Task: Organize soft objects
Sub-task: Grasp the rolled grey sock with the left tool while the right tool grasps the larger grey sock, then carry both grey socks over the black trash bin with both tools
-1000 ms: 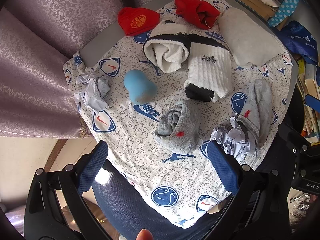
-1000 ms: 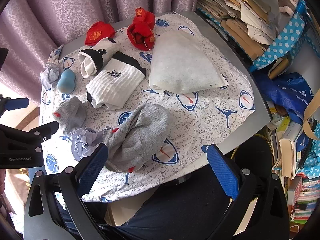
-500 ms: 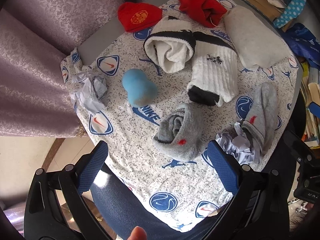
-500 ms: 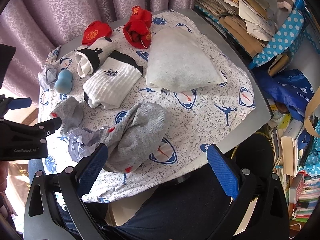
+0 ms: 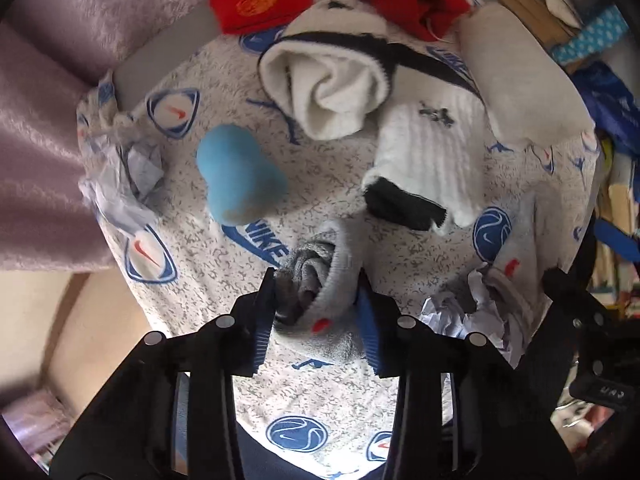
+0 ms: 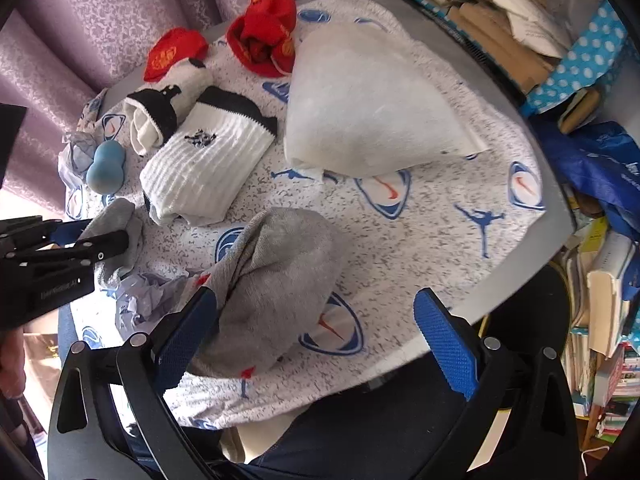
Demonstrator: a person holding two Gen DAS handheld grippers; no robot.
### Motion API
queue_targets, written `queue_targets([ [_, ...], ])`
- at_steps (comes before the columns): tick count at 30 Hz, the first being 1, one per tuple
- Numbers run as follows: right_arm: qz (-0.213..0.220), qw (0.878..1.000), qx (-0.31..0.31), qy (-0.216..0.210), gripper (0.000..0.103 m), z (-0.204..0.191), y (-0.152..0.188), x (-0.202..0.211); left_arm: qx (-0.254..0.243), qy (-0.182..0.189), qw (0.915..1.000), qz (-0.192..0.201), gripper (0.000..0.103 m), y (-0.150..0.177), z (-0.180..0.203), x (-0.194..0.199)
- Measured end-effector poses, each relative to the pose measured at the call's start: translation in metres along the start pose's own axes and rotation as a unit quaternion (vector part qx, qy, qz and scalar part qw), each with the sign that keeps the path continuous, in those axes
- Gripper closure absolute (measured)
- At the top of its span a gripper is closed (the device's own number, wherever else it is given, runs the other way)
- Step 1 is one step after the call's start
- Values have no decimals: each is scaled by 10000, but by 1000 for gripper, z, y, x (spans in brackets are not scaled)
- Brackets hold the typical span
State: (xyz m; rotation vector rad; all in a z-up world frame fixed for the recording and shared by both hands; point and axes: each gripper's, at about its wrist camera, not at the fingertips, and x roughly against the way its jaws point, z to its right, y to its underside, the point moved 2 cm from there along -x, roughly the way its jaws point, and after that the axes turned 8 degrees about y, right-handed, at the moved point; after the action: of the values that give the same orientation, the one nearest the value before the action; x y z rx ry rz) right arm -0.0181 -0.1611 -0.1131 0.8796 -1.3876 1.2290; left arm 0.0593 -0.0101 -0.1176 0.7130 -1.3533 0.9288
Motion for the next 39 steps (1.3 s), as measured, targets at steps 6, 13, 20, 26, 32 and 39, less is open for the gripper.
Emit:
queue_targets([
  [6, -189, 9997, 98, -154, 10, -8, -4, -24, -170, 126, 9998, -54, 45, -1, 6, -11],
  [13, -4, 9980, 459, -438, 79, -20, -5, -13, -47, 161, 9998, 88, 79, 7, 9, 3],
  [20, 551, 9965, 345, -519, 81, 10, -11, 28, -20, 252, 9989, 385, 79, 22, 2, 48],
  [26, 725, 9957, 233, -529, 82, 31, -11, 44, -127, 169, 9980, 599, 79, 30, 3, 76],
  [32, 859, 9954, 122, -416, 82, 47, -1, 55, -659, 147, 9950, 739, 79, 14, 51, 79],
  [39, 986, 9941, -295, -333, 82, 81, 16, 64, -1352, 201, 9878, 744, 79, -1, 109, 77],
])
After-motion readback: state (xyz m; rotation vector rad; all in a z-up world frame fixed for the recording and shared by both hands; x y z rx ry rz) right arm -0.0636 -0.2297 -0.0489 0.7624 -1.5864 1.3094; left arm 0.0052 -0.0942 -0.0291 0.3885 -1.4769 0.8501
